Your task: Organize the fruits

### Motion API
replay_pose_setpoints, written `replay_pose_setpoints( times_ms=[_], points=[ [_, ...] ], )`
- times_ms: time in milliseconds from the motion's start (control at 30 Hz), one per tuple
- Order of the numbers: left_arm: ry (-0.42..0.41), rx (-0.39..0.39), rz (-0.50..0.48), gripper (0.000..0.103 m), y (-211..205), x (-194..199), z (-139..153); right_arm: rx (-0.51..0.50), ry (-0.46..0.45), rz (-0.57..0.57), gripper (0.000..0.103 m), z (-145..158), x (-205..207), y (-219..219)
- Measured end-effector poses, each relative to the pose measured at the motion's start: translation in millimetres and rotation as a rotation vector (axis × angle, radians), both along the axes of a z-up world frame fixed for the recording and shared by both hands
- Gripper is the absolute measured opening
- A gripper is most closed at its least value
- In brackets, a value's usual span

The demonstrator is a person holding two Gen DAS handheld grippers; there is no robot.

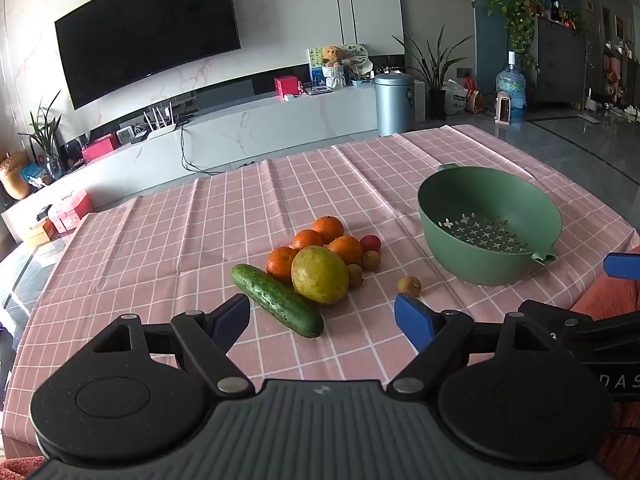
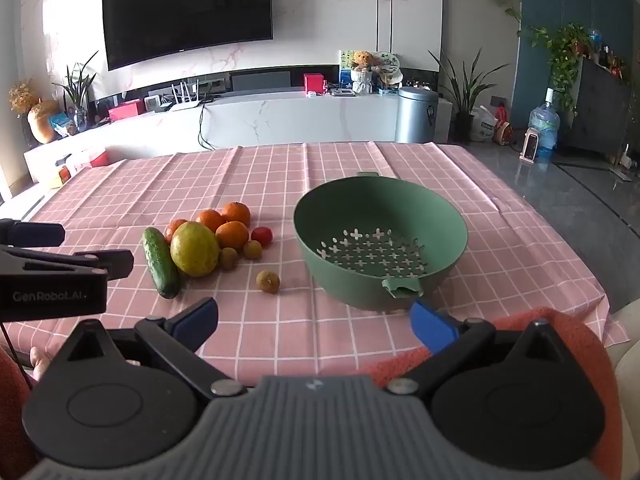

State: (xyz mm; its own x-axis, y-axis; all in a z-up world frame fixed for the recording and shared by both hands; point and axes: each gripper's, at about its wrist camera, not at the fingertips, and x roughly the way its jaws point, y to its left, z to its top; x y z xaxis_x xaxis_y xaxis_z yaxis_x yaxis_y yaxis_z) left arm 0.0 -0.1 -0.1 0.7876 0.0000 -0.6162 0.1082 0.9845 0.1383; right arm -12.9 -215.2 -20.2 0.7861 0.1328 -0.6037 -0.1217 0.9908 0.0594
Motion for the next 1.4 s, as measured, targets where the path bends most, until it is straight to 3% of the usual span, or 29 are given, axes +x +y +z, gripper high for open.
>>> replay_pose_setpoints(
  times_ms=[1233,1400],
  points=[
    [0.000,0.001,0.001,0.096,-3,-2,-15,-0.002,0.024,-0.001,0.098,-4,2,3],
    [0.012,-0.034,0.003,0.094,5,5,-20,0.020,0.026,0.011,0.098,-4,11,6]
  ],
)
